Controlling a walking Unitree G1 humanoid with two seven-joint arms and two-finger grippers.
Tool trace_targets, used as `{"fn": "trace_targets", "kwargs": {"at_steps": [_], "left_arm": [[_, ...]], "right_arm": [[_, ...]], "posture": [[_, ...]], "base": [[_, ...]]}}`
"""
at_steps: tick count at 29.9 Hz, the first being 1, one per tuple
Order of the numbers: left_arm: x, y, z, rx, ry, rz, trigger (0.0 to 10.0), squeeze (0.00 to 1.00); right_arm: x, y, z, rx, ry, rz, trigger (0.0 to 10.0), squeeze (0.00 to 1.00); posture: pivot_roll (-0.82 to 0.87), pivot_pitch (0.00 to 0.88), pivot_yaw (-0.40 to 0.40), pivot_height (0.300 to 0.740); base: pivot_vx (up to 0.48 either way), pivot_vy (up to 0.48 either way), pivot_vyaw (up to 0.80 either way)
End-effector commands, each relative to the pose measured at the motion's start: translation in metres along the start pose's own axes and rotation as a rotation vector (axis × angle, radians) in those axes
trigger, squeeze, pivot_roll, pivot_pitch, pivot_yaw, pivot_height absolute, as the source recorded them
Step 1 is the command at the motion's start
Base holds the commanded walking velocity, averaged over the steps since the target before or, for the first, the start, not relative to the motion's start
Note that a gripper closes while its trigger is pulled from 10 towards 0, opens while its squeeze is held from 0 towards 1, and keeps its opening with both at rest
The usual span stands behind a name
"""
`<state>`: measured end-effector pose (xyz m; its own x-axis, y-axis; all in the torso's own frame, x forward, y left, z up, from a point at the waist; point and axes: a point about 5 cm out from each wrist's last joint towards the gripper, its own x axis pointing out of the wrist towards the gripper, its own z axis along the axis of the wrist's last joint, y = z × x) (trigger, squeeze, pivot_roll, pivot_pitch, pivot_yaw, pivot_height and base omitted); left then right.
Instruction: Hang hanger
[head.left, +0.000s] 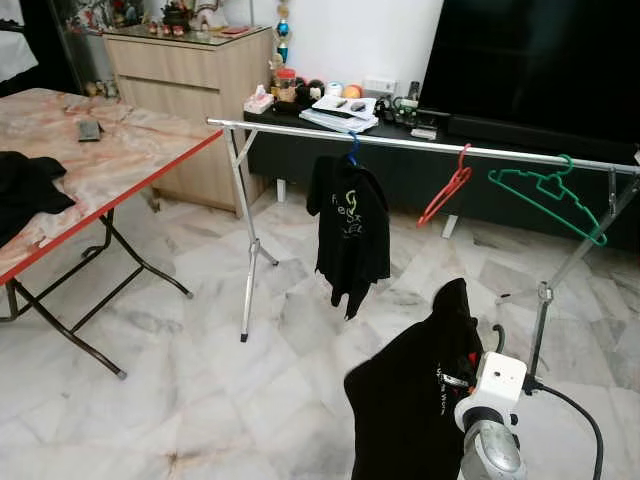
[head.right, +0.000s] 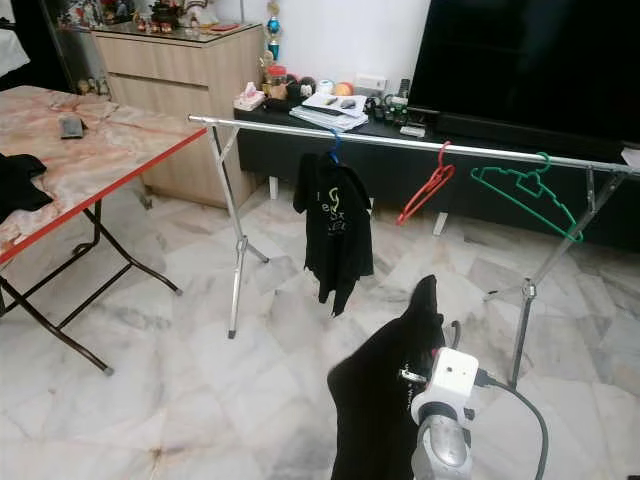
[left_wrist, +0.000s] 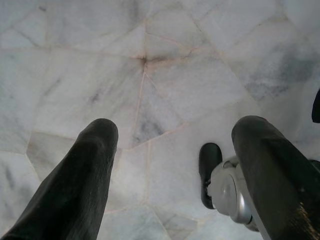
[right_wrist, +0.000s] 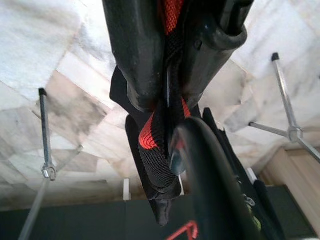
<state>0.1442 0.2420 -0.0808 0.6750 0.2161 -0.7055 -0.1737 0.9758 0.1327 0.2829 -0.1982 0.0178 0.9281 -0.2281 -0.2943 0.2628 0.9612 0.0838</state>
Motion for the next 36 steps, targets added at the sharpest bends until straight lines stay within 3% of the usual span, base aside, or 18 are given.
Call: {"fn": "trace_targets", "kwargs": {"at_steps": [1, 7, 8, 12, 16, 21, 23, 25, 27, 29, 31, 33, 36], "left_arm": [[0.000, 0.001, -0.001, 0.010, 0.003, 0.005, 10.0, 0.00], [0.004, 0.007, 0.019, 0.033, -0.084, 0.004, 10.0, 0.00], [0.004, 0.007, 0.019, 0.033, -0.084, 0.004, 10.0, 0.00], [0.010, 0.016, 0.052, 0.047, -0.211, 0.015, 10.0, 0.00], [0.013, 0.015, 0.082, 0.091, -0.329, -0.016, 10.0, 0.00], [0.014, 0.005, 0.116, 0.160, -0.453, -0.087, 10.0, 0.00], [0.014, 0.002, 0.122, 0.166, -0.474, -0.097, 10.0, 0.00], [0.012, -0.009, 0.134, 0.180, -0.520, -0.144, 10.0, 0.00], [0.012, -0.009, 0.135, 0.180, -0.524, -0.148, 10.0, 0.00], [0.010, -0.015, 0.149, 0.182, -0.571, -0.173, 10.0, 0.00], [0.009, -0.017, 0.154, 0.180, -0.585, -0.182, 10.0, 0.00], [0.008, -0.022, 0.166, 0.190, -0.617, -0.204, 10.0, 0.00], [0.005, -0.025, 0.181, 0.212, -0.657, -0.228, 10.0, 0.00]], "right_arm": [[0.005, -0.003, 0.007, -0.023, -0.008, -0.011, 10.0, 0.00], [0.012, 0.003, -0.010, -0.224, 0.230, 0.103, 10.0, 0.00], [0.012, 0.003, -0.010, -0.224, 0.230, 0.103, 10.0, 0.00], [0.017, 0.015, -0.009, -0.365, 0.294, 0.272, 10.0, 0.00], [0.018, 0.026, -0.008, -0.457, 0.334, 0.408, 10.0, 0.00], [0.024, 0.029, 0.003, -0.512, 0.300, 0.421, 10.0, 0.00], [0.027, 0.029, 0.007, -0.507, 0.277, 0.394, 10.0, 0.00], [0.034, 0.026, 0.025, -0.414, 0.166, 0.226, 10.0, 0.00], [0.035, 0.025, 0.027, -0.397, 0.154, 0.203, 10.0, 0.00], [0.038, 0.027, 0.035, -0.145, 0.145, 0.127, 10.0, 0.00], [0.039, 0.029, 0.037, -0.096, 0.142, 0.124, 10.0, 0.00], [0.038, 0.041, 0.039, -0.077, 0.140, 0.184, 10.0, 0.00], [0.038, 0.052, 0.043, -0.212, 0.093, 0.221, 10.0, 0.00]], "posture": [[0.13, 0.037, -0.036, 0.740], [0.12, 0.042, -0.034, 0.740], [0.12, 0.042, -0.034, 0.740], [0.13, 0.048, -0.039, 0.740], [0.14, 0.051, -0.043, 0.740], [0.14, 0.052, -0.051, 0.740], [0.14, 0.053, -0.052, 0.740], [0.14, 0.054, -0.051, 0.740], [0.14, 0.054, -0.051, 0.740], [0.14, 0.055, -0.049, 0.740], [0.14, 0.056, -0.045, 0.740], [0.14, 0.056, -0.045, 0.740], [0.14, 0.055, -0.041, 0.740]], "base": [[0.000, 0.000, 0.00], [0.000, 0.000, 0.00], [0.000, 0.000, 0.00], [0.000, 0.000, 0.00], [0.000, 0.000, 0.00], [0.000, 0.000, 0.00], [0.000, 0.000, 0.00], [0.000, 0.000, 0.00], [0.000, 0.000, 0.00], [0.000, 0.000, 0.00], [0.000, 0.000, 0.00], [0.000, 0.000, 0.00], [0.000, 0.000, 0.00]]}}
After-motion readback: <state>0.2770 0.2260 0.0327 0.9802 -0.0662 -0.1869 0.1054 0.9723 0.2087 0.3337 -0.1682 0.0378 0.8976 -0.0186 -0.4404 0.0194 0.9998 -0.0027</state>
